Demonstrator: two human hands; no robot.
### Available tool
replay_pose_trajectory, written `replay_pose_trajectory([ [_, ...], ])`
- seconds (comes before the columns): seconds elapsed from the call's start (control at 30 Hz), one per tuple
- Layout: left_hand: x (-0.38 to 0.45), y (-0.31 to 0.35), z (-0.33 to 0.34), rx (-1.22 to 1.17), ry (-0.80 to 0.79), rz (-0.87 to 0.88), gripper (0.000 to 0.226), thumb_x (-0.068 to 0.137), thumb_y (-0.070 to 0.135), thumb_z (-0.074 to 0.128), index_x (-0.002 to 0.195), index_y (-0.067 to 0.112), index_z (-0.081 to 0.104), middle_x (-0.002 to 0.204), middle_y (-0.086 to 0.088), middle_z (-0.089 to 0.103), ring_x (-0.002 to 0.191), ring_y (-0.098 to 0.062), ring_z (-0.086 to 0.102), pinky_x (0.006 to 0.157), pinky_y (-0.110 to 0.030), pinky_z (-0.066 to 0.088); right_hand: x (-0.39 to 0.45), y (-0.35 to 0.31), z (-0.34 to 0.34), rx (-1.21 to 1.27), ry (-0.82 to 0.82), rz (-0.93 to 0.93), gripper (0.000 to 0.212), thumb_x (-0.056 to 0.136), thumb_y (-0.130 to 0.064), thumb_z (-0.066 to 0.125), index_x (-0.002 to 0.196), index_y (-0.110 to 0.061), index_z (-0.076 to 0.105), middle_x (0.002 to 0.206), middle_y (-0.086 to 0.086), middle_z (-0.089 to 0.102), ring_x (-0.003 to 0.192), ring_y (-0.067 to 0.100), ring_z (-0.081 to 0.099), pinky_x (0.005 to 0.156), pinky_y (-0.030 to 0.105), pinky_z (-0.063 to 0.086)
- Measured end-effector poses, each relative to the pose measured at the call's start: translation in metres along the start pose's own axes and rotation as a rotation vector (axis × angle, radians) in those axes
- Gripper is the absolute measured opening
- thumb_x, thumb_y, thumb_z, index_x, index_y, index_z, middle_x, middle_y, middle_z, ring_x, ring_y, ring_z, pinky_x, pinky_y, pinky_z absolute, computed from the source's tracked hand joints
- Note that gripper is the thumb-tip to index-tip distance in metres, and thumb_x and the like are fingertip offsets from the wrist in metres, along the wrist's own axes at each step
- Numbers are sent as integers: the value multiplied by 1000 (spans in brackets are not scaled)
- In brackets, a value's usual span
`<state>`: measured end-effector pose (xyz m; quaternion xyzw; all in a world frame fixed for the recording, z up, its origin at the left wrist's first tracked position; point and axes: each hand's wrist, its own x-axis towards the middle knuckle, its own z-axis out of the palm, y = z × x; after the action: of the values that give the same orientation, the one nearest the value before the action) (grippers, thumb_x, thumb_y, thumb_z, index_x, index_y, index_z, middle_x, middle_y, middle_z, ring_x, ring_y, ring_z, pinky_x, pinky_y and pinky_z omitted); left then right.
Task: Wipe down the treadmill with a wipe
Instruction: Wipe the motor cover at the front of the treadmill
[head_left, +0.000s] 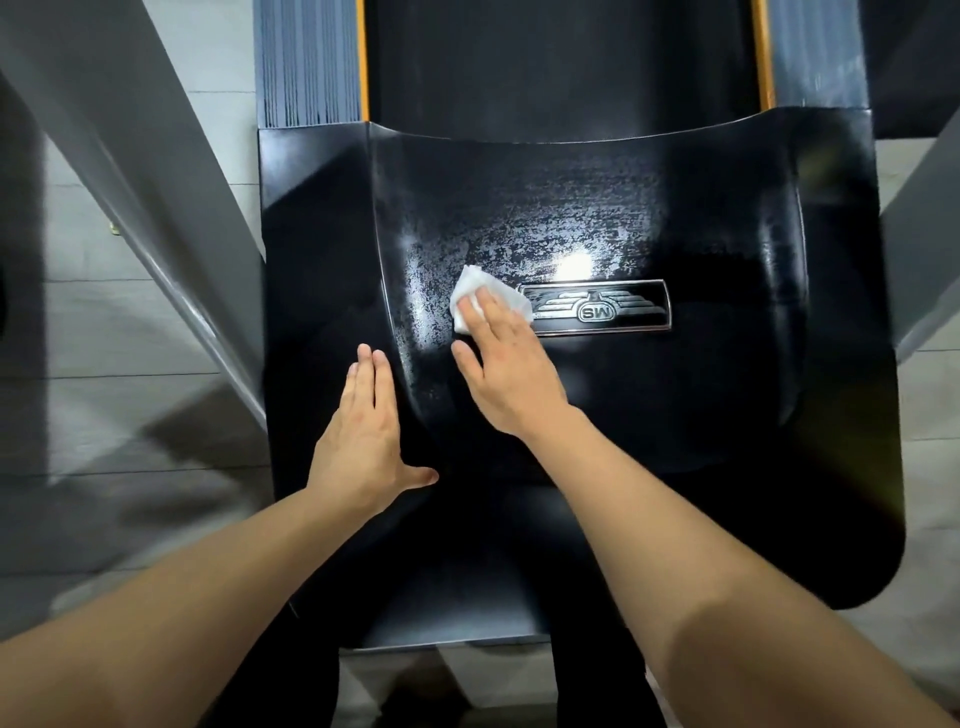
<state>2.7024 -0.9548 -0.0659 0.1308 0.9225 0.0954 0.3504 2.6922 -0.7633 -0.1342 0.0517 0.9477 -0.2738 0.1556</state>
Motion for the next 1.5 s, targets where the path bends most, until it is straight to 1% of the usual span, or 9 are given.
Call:
replay_pose_trajectory([
  [0.17,0,11,1,352,105,307,139,64,57,87,162,2,5,170,-18,-1,158,-31,2,128,-43,17,-61,-7,17,13,95,-34,60,102,-42,41,156,-17,35,165,6,28,152,22,25,125,40,21],
  [0.33,0,33,6,305,-3,290,123,82,53,77,162,10,-6,171,-13,-8,159,-27,-4,128,-35,1,-160,23,14,-21,59,-80,59,103,-36,46,158,-18,32,166,1,26,154,14,18,125,41,21],
  [0.6,-5,63,10,278,-87,361,105,88,47,72,164,25,2,172,-4,-8,159,-26,0,127,-35,10,-163,104,-29,-99,319,567,63,104,-41,30,158,-8,28,164,17,26,153,30,22,122,50,25],
  [0.8,-3,65,6,266,-46,311,113,71,32,86,161,8,22,169,-11,16,155,-28,23,123,-24,8,-170,-19,33,61,153,35,61,100,-32,47,155,-10,36,163,11,32,152,25,28,123,43,26],
  [0.9,-3,65,4,233,-91,290,114,84,44,78,163,11,3,172,-7,-5,159,-23,6,123,-23,2,-170,7,22,80,129,-63,59,97,-26,50,154,-14,39,162,5,35,152,18,27,122,42,28],
  [1.03,0,66,4,303,-115,283,117,87,55,73,163,14,-6,171,-4,-13,159,-21,0,126,-29,8,-172,112,-26,-122,273,283,57,98,-29,42,151,-8,43,157,14,41,144,33,41,119,47,32],
  [1.17,-1,60,6,348,-37,281,121,74,57,84,164,17,14,172,-2,6,157,-26,16,125,-42,19,-154,152,-60,-104,351,631,65,101,-38,27,158,-7,27,163,19,27,153,32,22,125,47,20],
  [1.37,0,50,9,316,-1,236,122,61,61,89,161,21,31,168,-11,23,151,-36,32,122,-53,28,-110,9,7,36,107,0,67,91,-29,43,155,-9,36,162,9,34,151,24,28,123,45,23],
  [1.5,1,46,9,297,-5,211,132,65,63,86,163,10,16,171,-6,11,156,-29,19,127,-47,18,-104,31,-5,24,72,-86,63,92,-25,43,153,-11,40,159,6,39,148,21,33,123,40,25],
])
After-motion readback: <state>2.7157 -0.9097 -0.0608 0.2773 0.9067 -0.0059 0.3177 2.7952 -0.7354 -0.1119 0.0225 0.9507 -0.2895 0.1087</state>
